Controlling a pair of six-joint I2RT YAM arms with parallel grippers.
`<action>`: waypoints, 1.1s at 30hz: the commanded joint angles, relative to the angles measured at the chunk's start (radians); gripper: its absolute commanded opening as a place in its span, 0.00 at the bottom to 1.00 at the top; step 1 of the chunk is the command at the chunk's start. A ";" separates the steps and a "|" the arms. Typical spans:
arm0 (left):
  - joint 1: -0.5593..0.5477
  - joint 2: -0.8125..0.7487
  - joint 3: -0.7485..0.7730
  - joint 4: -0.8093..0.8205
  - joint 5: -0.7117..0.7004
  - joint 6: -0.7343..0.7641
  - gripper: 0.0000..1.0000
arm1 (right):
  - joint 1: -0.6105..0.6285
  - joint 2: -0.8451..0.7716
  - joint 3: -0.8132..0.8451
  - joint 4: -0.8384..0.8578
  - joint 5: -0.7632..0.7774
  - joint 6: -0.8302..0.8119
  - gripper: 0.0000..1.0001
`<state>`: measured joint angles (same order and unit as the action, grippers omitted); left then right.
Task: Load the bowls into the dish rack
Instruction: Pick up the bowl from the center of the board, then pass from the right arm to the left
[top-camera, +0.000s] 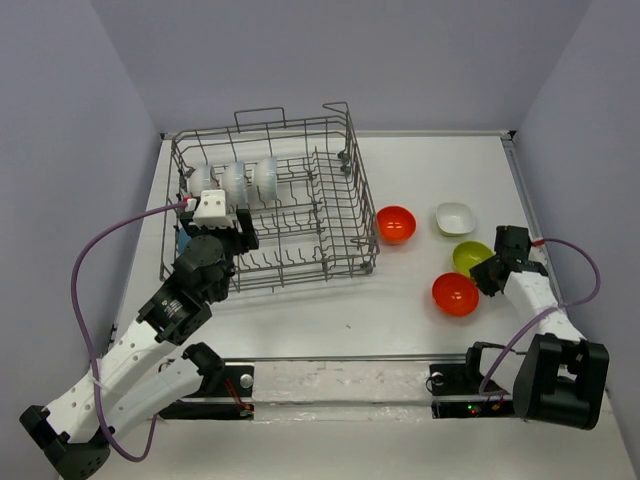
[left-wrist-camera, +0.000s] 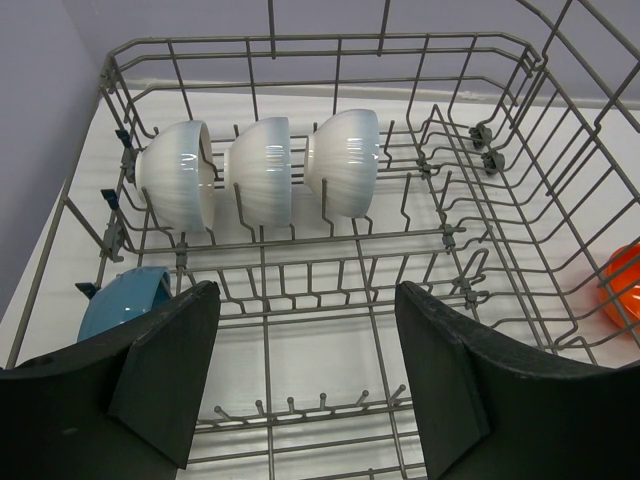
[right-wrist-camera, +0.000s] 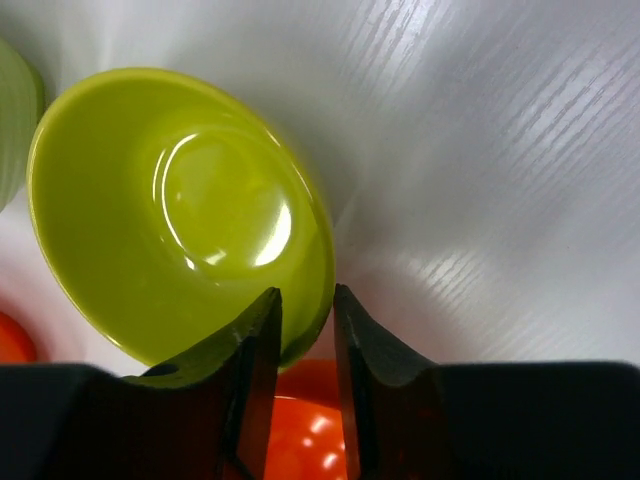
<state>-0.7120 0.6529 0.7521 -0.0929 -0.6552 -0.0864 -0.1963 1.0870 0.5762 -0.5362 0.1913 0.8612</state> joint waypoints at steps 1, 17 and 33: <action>-0.004 -0.007 -0.011 0.051 -0.012 0.007 0.80 | -0.005 0.020 -0.012 0.067 0.016 0.002 0.23; -0.004 -0.004 -0.011 0.055 -0.011 0.007 0.80 | -0.005 -0.085 0.148 -0.014 0.045 -0.041 0.01; -0.004 -0.009 -0.010 0.050 -0.015 0.004 0.80 | -0.005 -0.131 0.321 0.039 -0.351 -0.060 0.01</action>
<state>-0.7120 0.6533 0.7521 -0.0925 -0.6552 -0.0860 -0.1963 1.0054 0.8062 -0.5686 0.0219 0.8204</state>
